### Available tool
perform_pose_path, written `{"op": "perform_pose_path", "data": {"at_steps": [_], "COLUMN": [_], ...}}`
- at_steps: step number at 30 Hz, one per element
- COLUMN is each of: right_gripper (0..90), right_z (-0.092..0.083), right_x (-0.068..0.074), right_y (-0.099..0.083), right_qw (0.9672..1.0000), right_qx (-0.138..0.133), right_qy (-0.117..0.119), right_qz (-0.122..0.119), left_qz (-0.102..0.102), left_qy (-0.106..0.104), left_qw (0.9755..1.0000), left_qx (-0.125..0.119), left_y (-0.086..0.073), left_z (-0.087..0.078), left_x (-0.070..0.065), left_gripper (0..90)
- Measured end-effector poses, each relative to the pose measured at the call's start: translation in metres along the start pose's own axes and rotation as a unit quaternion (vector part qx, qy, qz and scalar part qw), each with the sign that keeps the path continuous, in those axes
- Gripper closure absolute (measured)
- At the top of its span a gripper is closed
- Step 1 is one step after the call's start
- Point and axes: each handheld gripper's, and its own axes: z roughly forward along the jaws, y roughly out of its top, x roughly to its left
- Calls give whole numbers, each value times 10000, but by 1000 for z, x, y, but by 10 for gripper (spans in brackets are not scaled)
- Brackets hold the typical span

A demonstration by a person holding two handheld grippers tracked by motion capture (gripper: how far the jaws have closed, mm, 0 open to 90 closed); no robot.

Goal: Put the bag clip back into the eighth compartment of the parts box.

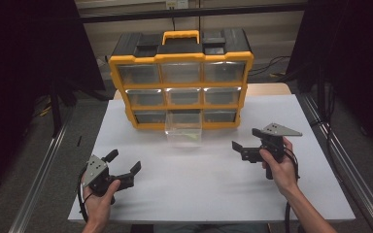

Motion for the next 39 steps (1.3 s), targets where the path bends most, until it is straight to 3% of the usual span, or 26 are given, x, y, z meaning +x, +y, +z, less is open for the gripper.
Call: {"op": "perform_pose_path", "data": {"at_steps": [5, 8, 15, 18, 20, 27, 31, 32, 39], "right_gripper": [52, 50, 42, 41, 41, 36, 16, 19, 16], "right_z": [-9, -19, -37, -46, -52, -65, -71, -72, -69], "right_x": [-1, 0, -3, -8, -10, -10, -9, -9, -9], "right_y": [-11, -15, -24, -25, -29, -44, -48, -49, -51], "right_qw": [9999, 9998, 9992, 9989, 9983, 9970, 9972, 9972, 9977], "right_qx": [65, -42, -102, -160, -167, -196, -234, -226, -137], "right_qy": [-65, -189, -359, -440, -555, -721, -677, -689, -628], "right_qz": [130, 53, -110, -61, -83, -178, -190, -187, -220], "left_qz": [1, -20, 11, 12, -49, -206, -155, -65, -41], "left_qy": [20, 83, 13, -6, -75, 25, 33, 6, -37], "left_qw": [10000, 10000, 10000, 10000, 10000, 9998, 9998, 10000, 10000], "left_qx": [-6, 16, 54, 62, 36, -70, -75, -12, 33], "left_y": [0, 0, 0, -1, -1, 0, 1, 1, 0], "left_z": [-1, -1, -1, 0, 2, 0, -1, -1, 0], "left_x": [0, 0, -1, -2, -2, -5, -7, -6, -6], "left_gripper": [59, 61, 61, 61, 62, 64, 64, 64, 59]}}
